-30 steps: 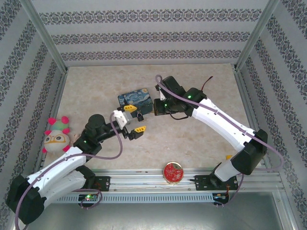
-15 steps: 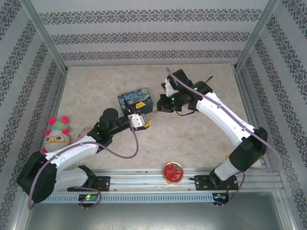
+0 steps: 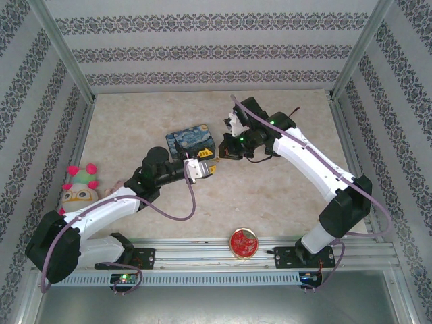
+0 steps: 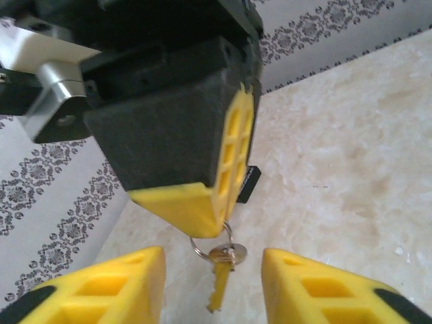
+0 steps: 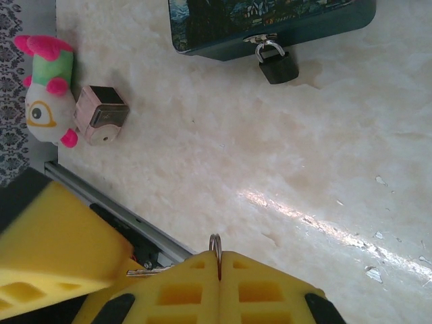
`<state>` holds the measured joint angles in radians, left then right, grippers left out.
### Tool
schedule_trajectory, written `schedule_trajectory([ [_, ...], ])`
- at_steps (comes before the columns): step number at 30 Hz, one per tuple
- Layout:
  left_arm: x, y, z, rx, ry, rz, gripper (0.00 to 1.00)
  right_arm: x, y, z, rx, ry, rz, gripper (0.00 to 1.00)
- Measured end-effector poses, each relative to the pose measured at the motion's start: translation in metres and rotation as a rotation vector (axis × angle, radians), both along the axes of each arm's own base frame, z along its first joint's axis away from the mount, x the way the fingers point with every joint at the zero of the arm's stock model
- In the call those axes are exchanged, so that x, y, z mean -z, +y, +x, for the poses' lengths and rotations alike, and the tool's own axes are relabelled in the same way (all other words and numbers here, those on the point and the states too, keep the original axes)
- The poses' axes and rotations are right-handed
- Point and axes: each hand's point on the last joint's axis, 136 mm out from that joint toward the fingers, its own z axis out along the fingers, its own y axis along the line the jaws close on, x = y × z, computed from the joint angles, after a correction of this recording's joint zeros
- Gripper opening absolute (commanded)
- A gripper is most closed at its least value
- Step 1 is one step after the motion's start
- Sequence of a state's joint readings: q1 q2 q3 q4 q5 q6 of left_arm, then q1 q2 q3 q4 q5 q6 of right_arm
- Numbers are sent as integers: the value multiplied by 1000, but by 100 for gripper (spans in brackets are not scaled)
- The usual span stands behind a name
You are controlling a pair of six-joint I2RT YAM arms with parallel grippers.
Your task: Unlock the padlock with the key
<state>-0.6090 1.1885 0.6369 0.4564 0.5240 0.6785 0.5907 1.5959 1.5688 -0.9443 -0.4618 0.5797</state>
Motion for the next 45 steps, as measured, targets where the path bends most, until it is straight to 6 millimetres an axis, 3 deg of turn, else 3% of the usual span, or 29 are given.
schedule_trajectory([
  [7,6,1,0,-4,20,19,36,0,0,0,2,2,0,0],
  [15,6,0,1,-5,21,20,26,0,0,0,1,2,0,0],
  [24,8,0,3,-10,22,26,0,-1,0,0,2,1,0,0],
  [33,5,3,6,-51,89,-18,0,-3,1,4,5,-19,6,0],
  [39,-8,12,6,-124,200,-113,0,-10,5,12,13,-80,33,25],
  [45,-48,29,2,-217,294,-228,0,-6,-20,11,80,-170,-32,38],
])
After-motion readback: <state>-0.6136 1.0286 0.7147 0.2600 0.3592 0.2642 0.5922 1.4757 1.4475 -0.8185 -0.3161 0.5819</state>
